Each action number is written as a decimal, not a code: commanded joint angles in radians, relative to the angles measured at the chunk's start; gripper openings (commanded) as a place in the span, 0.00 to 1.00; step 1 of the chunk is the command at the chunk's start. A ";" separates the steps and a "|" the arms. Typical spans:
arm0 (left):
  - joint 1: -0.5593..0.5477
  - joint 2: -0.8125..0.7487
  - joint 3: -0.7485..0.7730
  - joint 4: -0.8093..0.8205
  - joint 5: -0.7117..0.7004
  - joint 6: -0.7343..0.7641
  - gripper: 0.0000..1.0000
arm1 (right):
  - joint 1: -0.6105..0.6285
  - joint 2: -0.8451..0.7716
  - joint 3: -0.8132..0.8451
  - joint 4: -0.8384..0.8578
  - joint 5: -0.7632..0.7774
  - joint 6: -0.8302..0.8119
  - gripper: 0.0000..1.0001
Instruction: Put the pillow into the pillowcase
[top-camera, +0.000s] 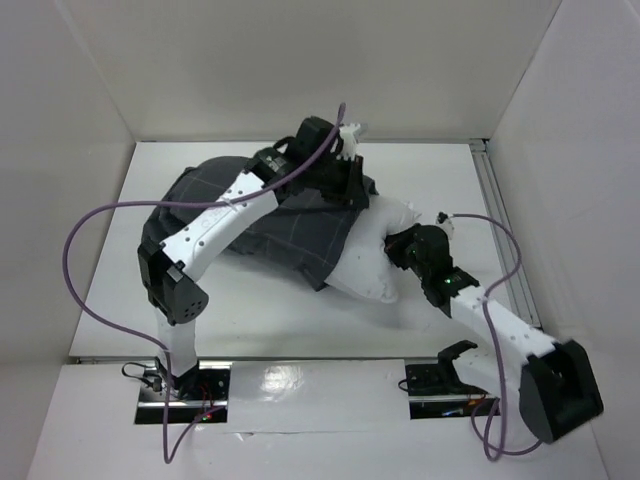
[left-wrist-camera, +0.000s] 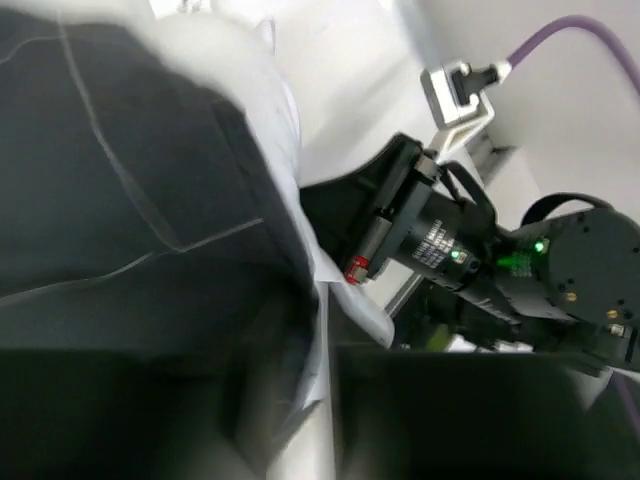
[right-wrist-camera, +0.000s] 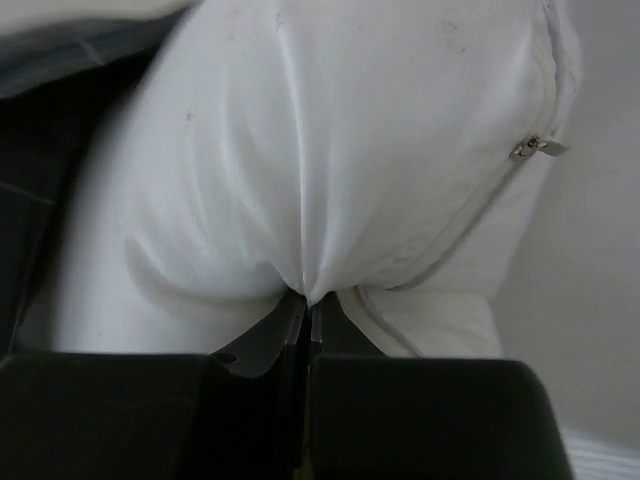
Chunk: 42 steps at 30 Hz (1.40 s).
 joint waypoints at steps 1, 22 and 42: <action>-0.075 -0.044 -0.140 0.034 -0.207 0.010 0.42 | -0.026 0.190 0.079 0.100 -0.152 -0.134 0.00; -0.334 -0.483 -1.082 0.046 -1.002 -0.526 0.90 | -0.104 -0.038 0.284 -0.592 -0.312 -0.550 0.99; -0.201 -0.417 -0.981 0.151 -0.849 -0.367 0.00 | 0.156 0.305 0.210 -0.172 -0.537 -0.579 0.45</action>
